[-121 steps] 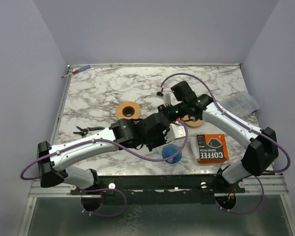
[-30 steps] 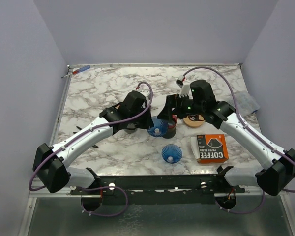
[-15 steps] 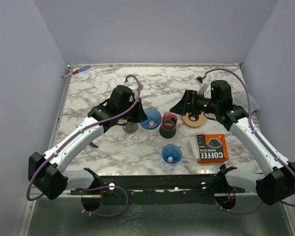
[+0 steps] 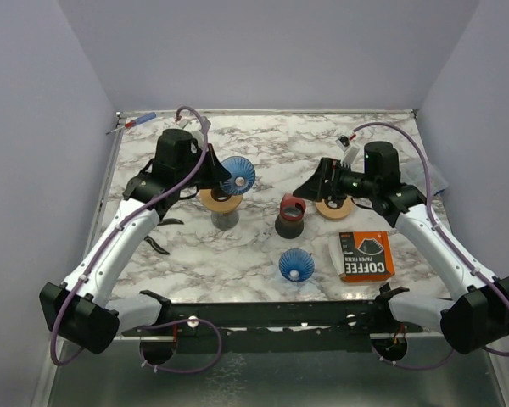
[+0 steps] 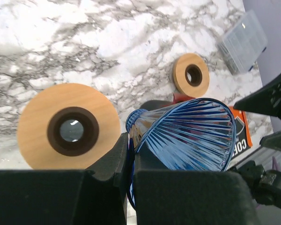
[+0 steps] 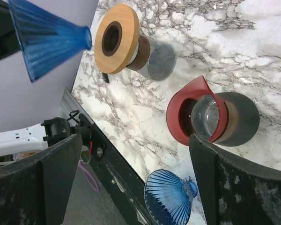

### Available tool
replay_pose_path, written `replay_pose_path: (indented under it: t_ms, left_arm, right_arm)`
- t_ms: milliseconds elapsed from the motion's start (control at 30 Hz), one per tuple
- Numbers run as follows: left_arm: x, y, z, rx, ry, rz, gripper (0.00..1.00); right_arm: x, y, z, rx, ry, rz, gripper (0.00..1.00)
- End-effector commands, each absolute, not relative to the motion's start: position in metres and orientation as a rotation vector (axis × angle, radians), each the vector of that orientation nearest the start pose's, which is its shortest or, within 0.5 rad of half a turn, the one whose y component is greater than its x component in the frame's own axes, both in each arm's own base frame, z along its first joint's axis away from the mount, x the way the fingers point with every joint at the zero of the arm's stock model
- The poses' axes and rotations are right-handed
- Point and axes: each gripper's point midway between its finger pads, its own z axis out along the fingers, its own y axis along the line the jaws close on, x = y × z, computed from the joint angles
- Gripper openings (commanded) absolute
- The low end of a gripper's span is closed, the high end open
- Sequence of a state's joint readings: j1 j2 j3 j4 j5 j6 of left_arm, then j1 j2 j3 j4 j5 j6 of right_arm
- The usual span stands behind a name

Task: Place the coffee filter in the dripper
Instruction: Place the coffee dripper in the dripper holder.

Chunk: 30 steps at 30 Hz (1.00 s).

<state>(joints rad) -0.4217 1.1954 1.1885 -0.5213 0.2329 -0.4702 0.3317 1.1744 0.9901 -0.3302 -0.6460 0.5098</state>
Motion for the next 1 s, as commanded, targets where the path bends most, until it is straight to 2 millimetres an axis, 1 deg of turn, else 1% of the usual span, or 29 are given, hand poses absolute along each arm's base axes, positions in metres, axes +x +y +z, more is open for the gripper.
replay_pose_path:
  t_ms: [0, 100, 267, 400, 467, 567, 700, 800, 967]
  left_arm:
    - [0.318, -0.183, 0.289, 0.063, 2.112, -0.752, 0.00]
    - [0.326, -0.169, 0.283, 0.014, 2.136, -0.711, 0.00]
    - [0.332, -0.151, 0.265, -0.054, 2.184, -0.668, 0.00]
    - [0.331, -0.144, 0.249, -0.078, 2.222, -0.658, 0.00]
    - [0.330, -0.141, 0.245, -0.091, 2.231, -0.648, 0.00]
    - [0.328, -0.139, 0.241, -0.094, 2.239, -0.643, 0.00]
    - [0.326, -0.138, 0.228, -0.101, 2.268, -0.633, 0.00]
    - [0.324, -0.139, 0.220, -0.097, 2.290, -0.641, 0.00]
    - [0.324, -0.141, 0.211, -0.110, 2.309, -0.650, 0.00]
  right_arm:
    - [0.265, 0.224, 0.240, -0.241, 2.168, 1.208, 1.00]
    - [0.265, 0.224, 0.239, -0.245, 2.175, 1.201, 1.00]
    - [0.267, 0.224, 0.235, -0.244, 2.188, 1.196, 1.00]
    - [0.269, 0.224, 0.232, -0.241, 2.197, 1.189, 1.00]
    - [0.270, 0.224, 0.230, -0.238, 2.202, 1.187, 1.00]
    - [0.270, 0.224, 0.229, -0.238, 2.205, 1.185, 1.00]
    - [0.270, 0.224, 0.229, -0.240, 2.203, 1.184, 1.00]
    - [0.270, 0.224, 0.228, -0.237, 2.206, 1.185, 1.00]
    - [0.271, 0.223, 0.225, -0.228, 2.212, 1.177, 1.00]
